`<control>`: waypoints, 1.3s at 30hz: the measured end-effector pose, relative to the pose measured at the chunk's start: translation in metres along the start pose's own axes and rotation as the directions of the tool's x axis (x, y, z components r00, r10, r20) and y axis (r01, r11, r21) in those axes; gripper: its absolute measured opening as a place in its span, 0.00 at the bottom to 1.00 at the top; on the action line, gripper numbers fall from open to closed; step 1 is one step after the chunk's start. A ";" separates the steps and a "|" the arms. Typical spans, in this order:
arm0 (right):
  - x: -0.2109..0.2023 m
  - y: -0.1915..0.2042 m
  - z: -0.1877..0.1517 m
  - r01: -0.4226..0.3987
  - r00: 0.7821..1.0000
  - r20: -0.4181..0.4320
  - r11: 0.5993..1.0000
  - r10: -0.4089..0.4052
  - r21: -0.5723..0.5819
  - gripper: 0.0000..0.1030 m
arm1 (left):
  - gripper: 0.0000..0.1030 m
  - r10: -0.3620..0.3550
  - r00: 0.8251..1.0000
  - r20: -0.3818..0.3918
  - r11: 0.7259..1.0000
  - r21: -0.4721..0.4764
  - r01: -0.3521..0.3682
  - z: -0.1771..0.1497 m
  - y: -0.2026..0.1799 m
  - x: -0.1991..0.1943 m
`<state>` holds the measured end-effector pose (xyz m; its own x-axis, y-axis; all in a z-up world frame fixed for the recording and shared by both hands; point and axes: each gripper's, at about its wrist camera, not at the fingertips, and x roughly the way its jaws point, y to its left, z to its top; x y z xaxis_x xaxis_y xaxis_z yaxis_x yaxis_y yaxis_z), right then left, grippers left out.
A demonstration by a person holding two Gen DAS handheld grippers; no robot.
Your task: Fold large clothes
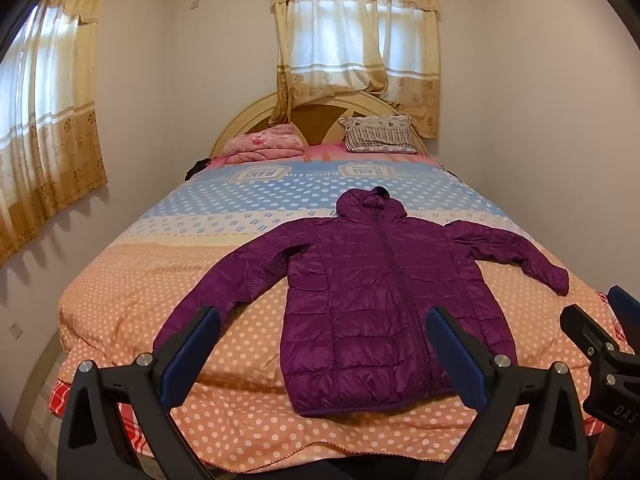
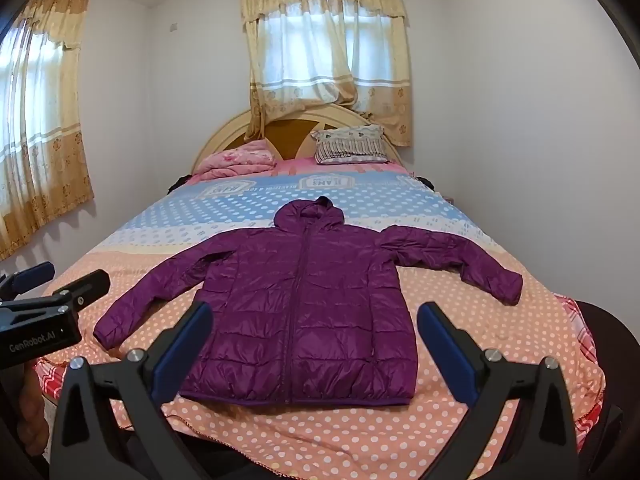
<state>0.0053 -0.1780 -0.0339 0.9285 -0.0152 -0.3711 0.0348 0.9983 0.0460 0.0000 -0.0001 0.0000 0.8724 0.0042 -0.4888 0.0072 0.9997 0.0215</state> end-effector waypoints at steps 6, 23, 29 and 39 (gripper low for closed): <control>0.005 0.003 -0.001 0.008 1.000 -0.017 1.000 -0.008 -0.007 1.00 | 0.99 -0.009 1.000 -0.001 1.000 -0.025 0.009 0.000 0.004 0.000; 0.005 0.001 -0.003 0.005 1.000 -0.020 1.000 -0.005 -0.001 1.00 | 0.99 -0.003 1.000 0.001 1.000 -0.022 0.003 -0.001 0.004 -0.003; 0.008 0.000 -0.003 0.004 1.000 -0.031 1.000 -0.004 -0.003 1.00 | 0.99 -0.003 1.000 0.004 1.000 -0.015 0.004 -0.001 0.004 0.000; 0.008 0.000 -0.004 0.003 0.999 -0.035 1.000 -0.004 -0.005 1.00 | 0.99 -0.004 1.000 0.006 1.000 -0.012 0.004 -0.002 0.005 0.000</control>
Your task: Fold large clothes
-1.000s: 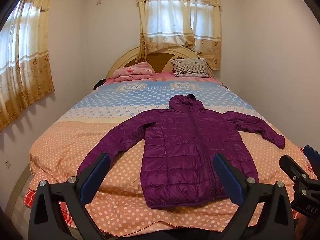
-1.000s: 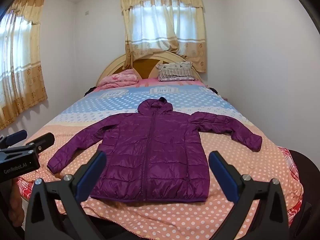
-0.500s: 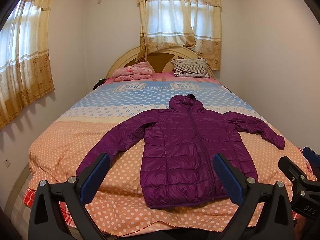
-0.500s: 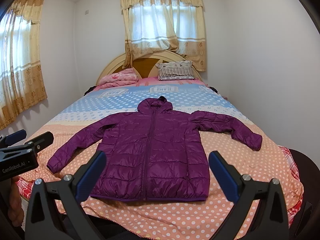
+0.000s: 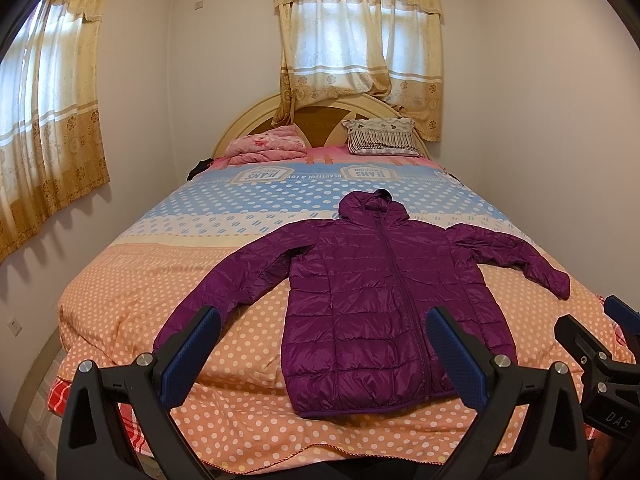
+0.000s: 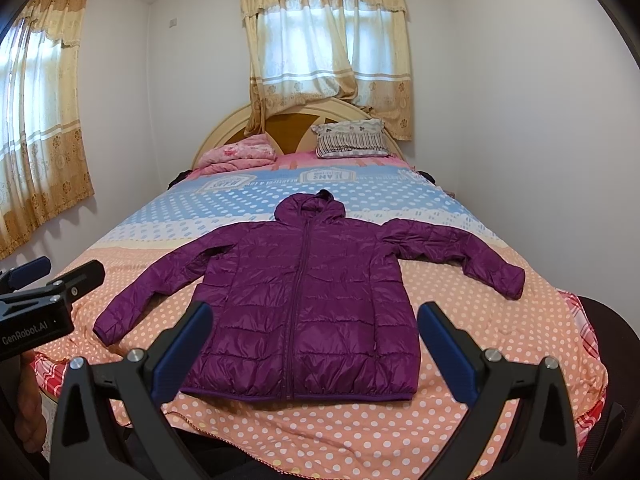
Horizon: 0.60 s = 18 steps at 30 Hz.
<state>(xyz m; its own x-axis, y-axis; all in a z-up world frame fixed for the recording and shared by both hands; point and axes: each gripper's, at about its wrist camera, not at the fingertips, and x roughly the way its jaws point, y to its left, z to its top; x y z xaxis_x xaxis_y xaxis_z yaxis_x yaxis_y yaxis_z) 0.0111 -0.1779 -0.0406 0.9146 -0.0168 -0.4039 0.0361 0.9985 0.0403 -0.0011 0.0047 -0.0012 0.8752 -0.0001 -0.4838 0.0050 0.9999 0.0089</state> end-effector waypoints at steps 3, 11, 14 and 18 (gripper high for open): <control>0.000 0.000 0.000 -0.001 1.000 -0.003 1.000 0.001 -0.001 1.00 | 0.99 0.002 1.000 0.001 1.000 -0.002 -0.002 0.001 0.001 0.000; 0.001 0.000 -0.001 -0.007 1.000 -0.020 1.000 0.007 -0.005 1.00 | 0.99 0.003 1.000 0.000 1.000 -0.001 -0.003 0.004 -0.005 -0.001; 0.004 0.001 -0.003 -0.009 1.000 -0.025 1.000 0.008 -0.006 1.00 | 0.99 0.003 1.000 -0.002 1.000 -0.001 -0.003 0.004 -0.005 0.000; 0.004 0.002 -0.004 -0.008 1.000 -0.026 1.000 0.008 -0.006 1.00 | 0.99 0.004 1.000 0.000 1.000 -0.002 -0.004 0.004 -0.004 0.000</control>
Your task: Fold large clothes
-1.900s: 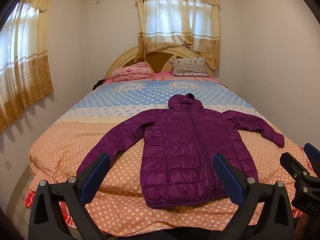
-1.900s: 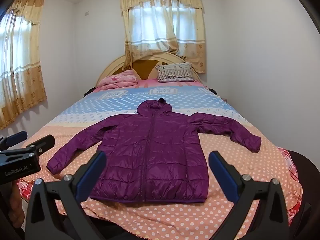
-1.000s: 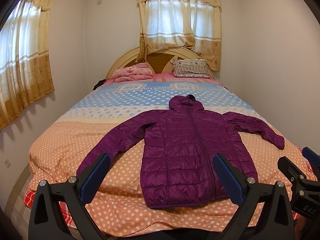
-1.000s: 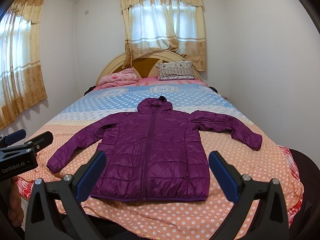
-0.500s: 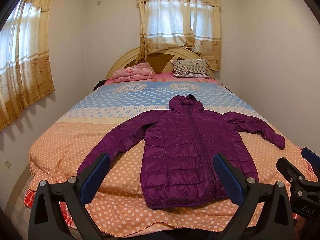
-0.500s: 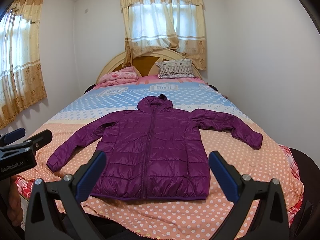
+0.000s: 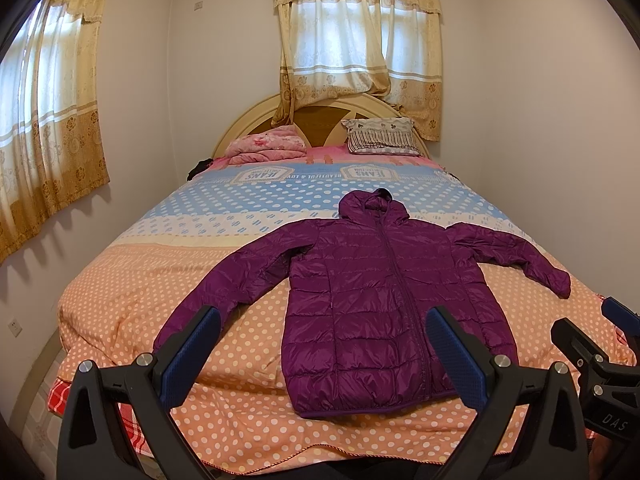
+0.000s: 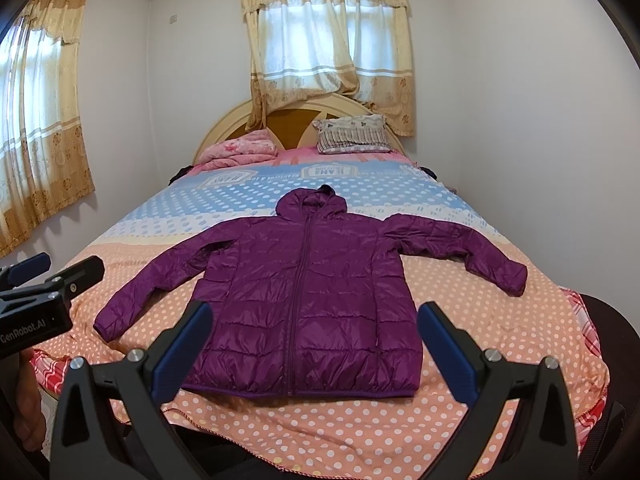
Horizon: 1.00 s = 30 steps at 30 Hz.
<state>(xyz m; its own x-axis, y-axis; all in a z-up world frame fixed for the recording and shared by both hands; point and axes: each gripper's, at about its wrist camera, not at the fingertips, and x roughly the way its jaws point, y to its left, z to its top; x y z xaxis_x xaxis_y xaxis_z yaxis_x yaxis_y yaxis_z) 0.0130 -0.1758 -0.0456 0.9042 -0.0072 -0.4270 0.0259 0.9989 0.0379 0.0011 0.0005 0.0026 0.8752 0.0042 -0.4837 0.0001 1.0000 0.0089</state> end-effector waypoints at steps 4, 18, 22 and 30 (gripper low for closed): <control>0.000 0.000 -0.001 0.001 1.000 0.000 1.000 -0.001 0.000 1.00 | 0.99 0.000 1.000 0.001 1.000 0.002 0.000 0.000 0.000 0.001; 0.002 -0.001 -0.002 0.000 1.000 -0.006 1.000 0.000 0.000 1.00 | 0.99 0.002 1.000 0.003 1.000 -0.001 -0.002 -0.001 0.001 0.001; 0.002 -0.001 -0.002 0.000 1.000 -0.008 1.000 0.000 0.000 1.00 | 0.99 0.002 1.000 0.003 1.000 -0.002 -0.002 -0.001 0.002 0.002; 0.003 -0.001 -0.005 0.001 1.000 -0.015 1.000 -0.001 0.002 1.00 | 0.99 0.003 1.000 0.000 1.000 0.000 -0.003 -0.002 0.001 0.004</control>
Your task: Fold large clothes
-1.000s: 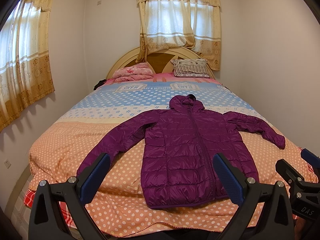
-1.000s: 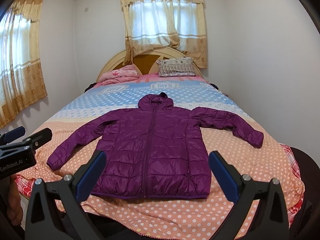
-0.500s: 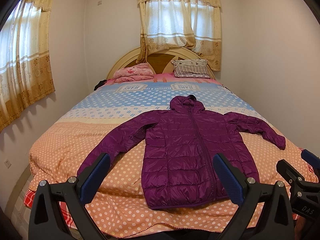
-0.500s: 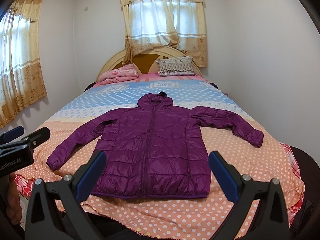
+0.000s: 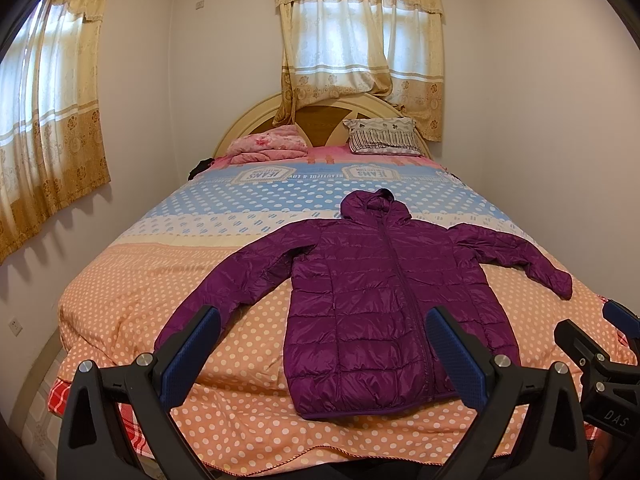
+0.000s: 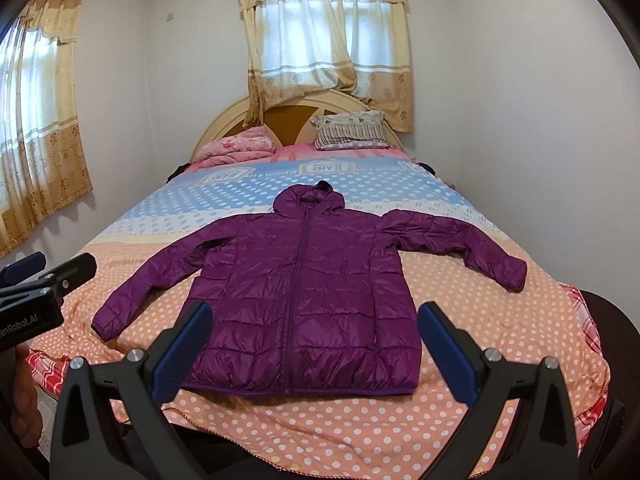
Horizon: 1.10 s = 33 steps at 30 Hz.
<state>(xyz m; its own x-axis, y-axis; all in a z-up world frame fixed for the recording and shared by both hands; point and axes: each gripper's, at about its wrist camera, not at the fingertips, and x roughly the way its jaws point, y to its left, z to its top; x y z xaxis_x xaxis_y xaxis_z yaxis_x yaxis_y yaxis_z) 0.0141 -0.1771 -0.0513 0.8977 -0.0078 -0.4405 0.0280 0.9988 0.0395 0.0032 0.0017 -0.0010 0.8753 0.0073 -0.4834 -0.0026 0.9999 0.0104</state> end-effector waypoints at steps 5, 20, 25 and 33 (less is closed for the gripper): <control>0.001 -0.001 -0.004 -0.003 1.000 -0.010 1.000 0.003 0.000 1.00 | 0.99 -0.004 1.000 -0.004 1.000 0.004 0.004 -0.002 -0.001 0.002; 0.068 -0.048 -0.014 0.062 0.990 -0.134 0.997 -0.055 0.049 1.00 | 0.99 -0.078 0.973 -0.218 0.997 -0.020 0.076 -0.024 -0.005 0.092; 0.112 -0.089 -0.012 0.075 0.980 -0.190 0.995 -0.060 0.072 1.00 | 0.99 -0.049 0.985 -0.163 0.998 0.031 0.054 -0.010 -0.012 0.122; 0.186 -0.210 -0.002 0.281 0.928 -0.295 0.946 -0.226 0.159 1.00 | 0.99 0.007 0.994 -0.105 0.987 0.160 0.010 0.018 -0.036 0.201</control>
<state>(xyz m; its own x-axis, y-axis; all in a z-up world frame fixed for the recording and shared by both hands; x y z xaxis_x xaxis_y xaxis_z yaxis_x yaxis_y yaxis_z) 0.1745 -0.3885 -0.1437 0.6972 -0.2187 -0.6827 0.3488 0.9355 0.0566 0.1884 -0.0325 -0.0828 0.8198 0.0153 -0.5724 0.0830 0.9859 0.1453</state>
